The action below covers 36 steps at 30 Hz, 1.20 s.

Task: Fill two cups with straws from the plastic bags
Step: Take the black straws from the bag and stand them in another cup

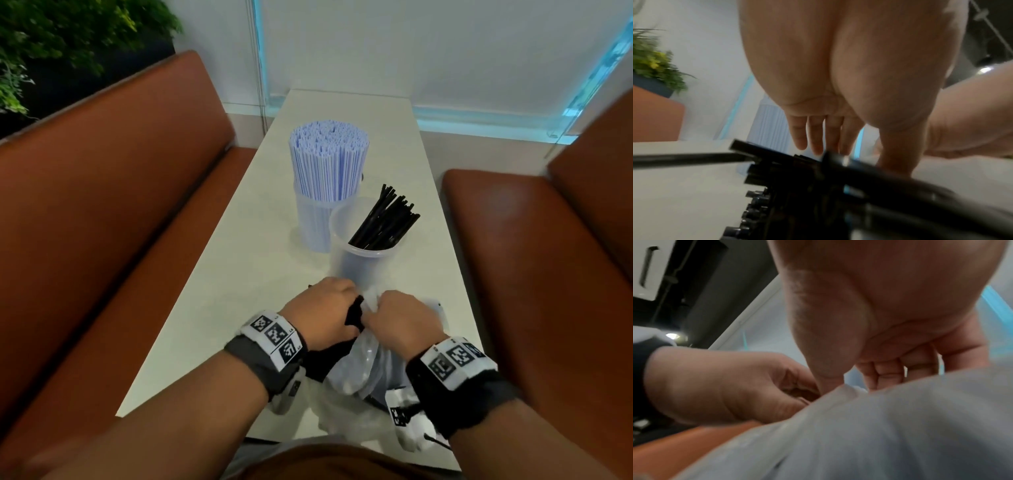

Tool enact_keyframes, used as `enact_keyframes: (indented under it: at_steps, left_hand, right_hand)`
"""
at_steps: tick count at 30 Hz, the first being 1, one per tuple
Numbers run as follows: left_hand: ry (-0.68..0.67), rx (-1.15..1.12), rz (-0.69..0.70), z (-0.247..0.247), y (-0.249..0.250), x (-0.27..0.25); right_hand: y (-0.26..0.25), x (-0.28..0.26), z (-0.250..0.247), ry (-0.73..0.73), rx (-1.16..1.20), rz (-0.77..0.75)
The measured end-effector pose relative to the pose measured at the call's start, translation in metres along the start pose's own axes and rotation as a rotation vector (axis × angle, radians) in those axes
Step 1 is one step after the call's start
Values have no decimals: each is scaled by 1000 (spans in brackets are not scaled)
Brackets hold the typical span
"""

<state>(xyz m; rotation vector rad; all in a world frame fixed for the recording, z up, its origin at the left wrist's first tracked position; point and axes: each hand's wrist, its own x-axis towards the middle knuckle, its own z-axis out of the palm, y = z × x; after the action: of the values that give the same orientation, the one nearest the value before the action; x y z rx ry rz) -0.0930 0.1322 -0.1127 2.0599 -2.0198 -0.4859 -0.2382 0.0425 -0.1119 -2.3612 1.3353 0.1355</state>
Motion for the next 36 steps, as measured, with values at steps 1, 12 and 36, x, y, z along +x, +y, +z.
enact_keyframes:
  at_steps: [1,12,36]
  left_hand:
    - [-30,33,-6,2,2,2]
    - [-198,296,-8,2,24,16]
    - [-27,429,-34,-64,-141,-58]
  right_hand:
    - [1,1,-1,24,39,-18]
    - [-1,0,-11,120,257,-32]
    - [3,8,-7,121,156,-124]
